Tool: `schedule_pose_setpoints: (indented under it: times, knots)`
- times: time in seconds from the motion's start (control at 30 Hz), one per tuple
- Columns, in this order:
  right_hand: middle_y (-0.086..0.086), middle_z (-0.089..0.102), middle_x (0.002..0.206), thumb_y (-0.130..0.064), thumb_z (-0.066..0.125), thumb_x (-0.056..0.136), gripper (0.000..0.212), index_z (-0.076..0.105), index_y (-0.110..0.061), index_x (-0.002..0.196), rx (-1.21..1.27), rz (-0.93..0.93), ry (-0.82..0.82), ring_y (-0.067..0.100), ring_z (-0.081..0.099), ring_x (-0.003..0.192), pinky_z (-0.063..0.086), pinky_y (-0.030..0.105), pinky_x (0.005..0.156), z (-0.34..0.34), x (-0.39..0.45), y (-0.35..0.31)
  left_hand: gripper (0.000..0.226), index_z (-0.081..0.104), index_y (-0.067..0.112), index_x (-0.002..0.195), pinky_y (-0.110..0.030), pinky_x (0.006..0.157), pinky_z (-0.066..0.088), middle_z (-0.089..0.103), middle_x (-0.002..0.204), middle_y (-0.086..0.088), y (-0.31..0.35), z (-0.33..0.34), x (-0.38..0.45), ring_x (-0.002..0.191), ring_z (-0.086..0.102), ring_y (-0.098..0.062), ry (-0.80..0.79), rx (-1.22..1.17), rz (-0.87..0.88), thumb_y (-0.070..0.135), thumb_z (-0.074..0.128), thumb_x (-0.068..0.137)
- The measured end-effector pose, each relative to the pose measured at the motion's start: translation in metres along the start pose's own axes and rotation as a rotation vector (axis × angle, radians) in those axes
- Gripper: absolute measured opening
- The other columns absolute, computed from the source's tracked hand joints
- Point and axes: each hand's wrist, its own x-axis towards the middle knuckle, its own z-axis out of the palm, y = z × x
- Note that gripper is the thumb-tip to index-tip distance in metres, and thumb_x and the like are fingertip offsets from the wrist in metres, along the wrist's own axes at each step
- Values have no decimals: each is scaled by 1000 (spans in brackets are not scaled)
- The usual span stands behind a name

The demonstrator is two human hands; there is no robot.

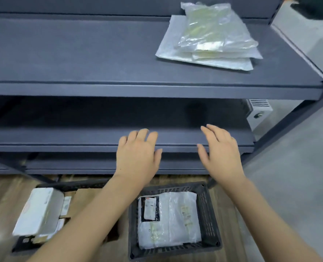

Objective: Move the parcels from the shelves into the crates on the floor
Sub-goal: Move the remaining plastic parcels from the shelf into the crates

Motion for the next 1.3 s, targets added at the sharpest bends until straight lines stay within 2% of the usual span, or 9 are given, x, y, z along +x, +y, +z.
schedule_pose_setpoints:
  times: [0.17, 0.43, 0.6, 0.73, 0.87, 0.97, 1.03, 1.1, 1.3]
  knots:
    - [14, 58, 126, -25, 54, 85, 45, 58, -3, 124, 28, 47, 109, 34, 54, 115, 43, 46, 94, -27, 29, -14, 34, 67, 7, 103, -41, 72, 49, 68, 98, -9, -10, -33, 37, 83, 63, -34, 128, -52, 131, 25, 75, 75]
    - [19, 55, 128, -27, 51, 90, 44, 56, -1, 125, 30, -5, 305, 39, 50, 118, 41, 48, 97, -84, 140, 3, 45, 50, 10, 130, -42, 91, 42, 54, 125, -11, 11, -99, 152, 111, 50, -33, 154, -182, 124, 39, 46, 96]
    - [21, 38, 142, -36, 38, 100, 51, 40, -3, 139, -58, 132, 96, 39, 33, 130, 29, 44, 104, -106, 210, 25, 54, 45, 5, 131, -35, 87, 39, 51, 131, -13, 34, -107, 221, 118, 47, -32, -11, -246, -41, 47, 36, 98]
    - [24, 45, 133, -44, 32, 100, 57, 32, -3, 140, -76, 289, -135, 41, 41, 121, 36, 43, 93, -112, 238, 39, 52, 48, 4, 119, -32, 73, 36, 53, 117, -13, 48, -105, 241, 95, 48, -29, -118, -281, -147, 51, 38, 96]
    - [20, 50, 123, -42, 38, 98, 52, 37, -3, 132, -74, 320, -341, 38, 50, 107, 38, 35, 73, -108, 238, 49, 38, 47, 11, 87, -30, 71, 34, 45, 96, -6, 53, -98, 246, 87, 43, -24, -207, -309, -179, 48, 46, 94]
    - [19, 55, 110, -37, 46, 96, 43, 43, -2, 121, -86, 214, -269, 34, 50, 96, 35, 32, 67, -108, 227, 52, 42, 32, 18, 68, -28, 60, 34, 44, 85, -2, 56, -98, 243, 81, 44, -22, -163, -392, -216, 41, 59, 89]
    - [16, 53, 101, -35, 51, 94, 40, 45, -2, 115, -44, 172, -192, 32, 49, 92, 31, 31, 66, -109, 213, 52, 41, 31, 20, 69, -22, 55, 34, 40, 79, 3, 58, -102, 234, 75, 43, -18, -135, -515, -258, 32, 67, 85]
    - [13, 48, 98, -32, 55, 92, 40, 45, -3, 117, 33, 167, -122, 34, 50, 97, 32, 31, 68, -111, 192, 48, 30, 44, 16, 85, -23, 65, 40, 46, 82, 5, 59, -105, 218, 84, 48, -18, -156, -669, -308, 25, 72, 81]
    - [9, 49, 132, -32, 58, 91, 62, 34, -10, 144, 287, 187, 18, 27, 43, 120, 32, 28, 96, -96, 91, 24, 21, 66, 12, 98, -25, 70, 47, 69, 95, -3, 52, -92, 127, 83, 64, -18, -89, -1120, -427, 28, 68, 85]
